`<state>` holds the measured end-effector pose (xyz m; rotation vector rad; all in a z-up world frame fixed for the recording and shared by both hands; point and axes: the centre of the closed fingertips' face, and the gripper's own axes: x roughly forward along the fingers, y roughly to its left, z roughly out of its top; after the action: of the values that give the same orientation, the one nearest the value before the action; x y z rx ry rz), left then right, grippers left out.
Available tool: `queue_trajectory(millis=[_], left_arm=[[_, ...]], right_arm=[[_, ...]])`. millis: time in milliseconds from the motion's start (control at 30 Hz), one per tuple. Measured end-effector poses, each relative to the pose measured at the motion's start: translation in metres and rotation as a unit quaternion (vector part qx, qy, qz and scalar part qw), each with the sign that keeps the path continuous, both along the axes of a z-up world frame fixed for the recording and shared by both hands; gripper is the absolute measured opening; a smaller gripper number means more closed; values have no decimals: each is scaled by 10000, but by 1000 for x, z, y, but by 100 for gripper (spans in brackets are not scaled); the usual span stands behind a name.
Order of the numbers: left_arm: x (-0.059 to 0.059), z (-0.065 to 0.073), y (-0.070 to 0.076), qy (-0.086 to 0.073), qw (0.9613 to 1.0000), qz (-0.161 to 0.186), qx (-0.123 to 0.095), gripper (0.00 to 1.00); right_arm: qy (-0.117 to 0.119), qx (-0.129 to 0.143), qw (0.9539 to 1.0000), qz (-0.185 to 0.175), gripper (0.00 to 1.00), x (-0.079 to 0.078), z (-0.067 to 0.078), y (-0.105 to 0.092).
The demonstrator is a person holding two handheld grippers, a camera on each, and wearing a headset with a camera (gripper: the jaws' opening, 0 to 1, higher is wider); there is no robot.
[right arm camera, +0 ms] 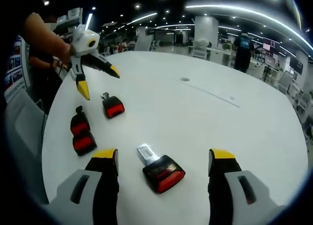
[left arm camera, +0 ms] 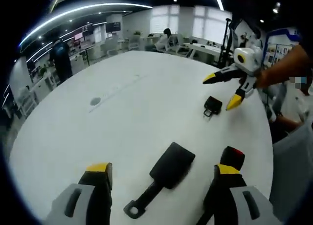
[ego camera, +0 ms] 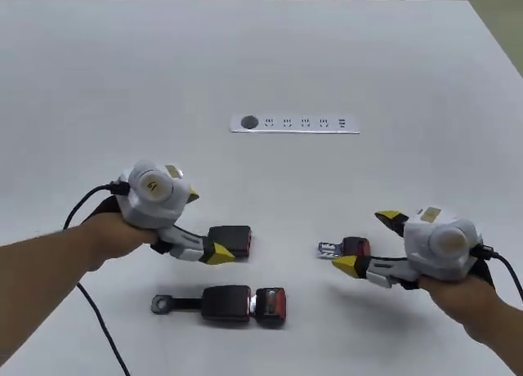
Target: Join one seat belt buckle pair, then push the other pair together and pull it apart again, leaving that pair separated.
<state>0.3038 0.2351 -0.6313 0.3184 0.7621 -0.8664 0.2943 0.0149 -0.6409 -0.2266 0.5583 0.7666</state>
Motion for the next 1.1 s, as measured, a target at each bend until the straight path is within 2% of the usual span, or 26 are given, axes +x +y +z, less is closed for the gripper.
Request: queue_trajectory(millis=[133,200,267,333,400,433,467,533,600,667,733,767,800,1000,1100], left_arm=[[-10,5,17,54,9991,427,-37,99],[-17,11,23,-44,9981,571,-212,100],[-23,15,31,-107,9968,757,-243,100],[-32,21,35,-172,9955,878,-311,100],[-42,26,36,-184,9945,973,-355,100],[-42,26,43,-211,9928,1078,-482,100],[-48,32,45,-241,9923,1102,-518,100],[-54,37,52,-309,9910,1198,-504,100],[-60,43,60,-389,9889,1313,-578,100],[-66,50,66,-455,9863,1428,-689,100],[-72,57,72,-559,9831,1563,-769,100],[-77,60,75,-582,9804,1672,-861,100],[-82,63,76,-604,9802,1676,-867,100],[-108,65,87,-676,9774,1784,-915,100],[-116,71,94,-818,9725,1906,-1064,100]], right_arm=[[-73,-8,9999,-151,82,-6,6,7],[-77,31,9997,-251,87,-8,9,9],[-204,65,9991,-357,87,-13,20,11],[-262,95,9987,-437,90,-18,24,12],[-293,83,9984,-472,93,-20,22,12],[-302,94,9982,-510,92,-24,22,12],[-271,122,9980,-555,92,-27,22,12],[-265,127,9976,-620,93,-36,26,15],[-319,179,9971,-674,93,-42,30,15],[-348,213,9966,-721,93,-45,34,14],[-361,248,9962,-753,93,-57,39,18],[-357,258,9961,-770,93,-59,40,19],[-393,258,9957,-802,94,-62,41,18],[-459,311,9940,-941,94,-76,49,17],[-511,335,9930,-1006,94,-87,59,17]])
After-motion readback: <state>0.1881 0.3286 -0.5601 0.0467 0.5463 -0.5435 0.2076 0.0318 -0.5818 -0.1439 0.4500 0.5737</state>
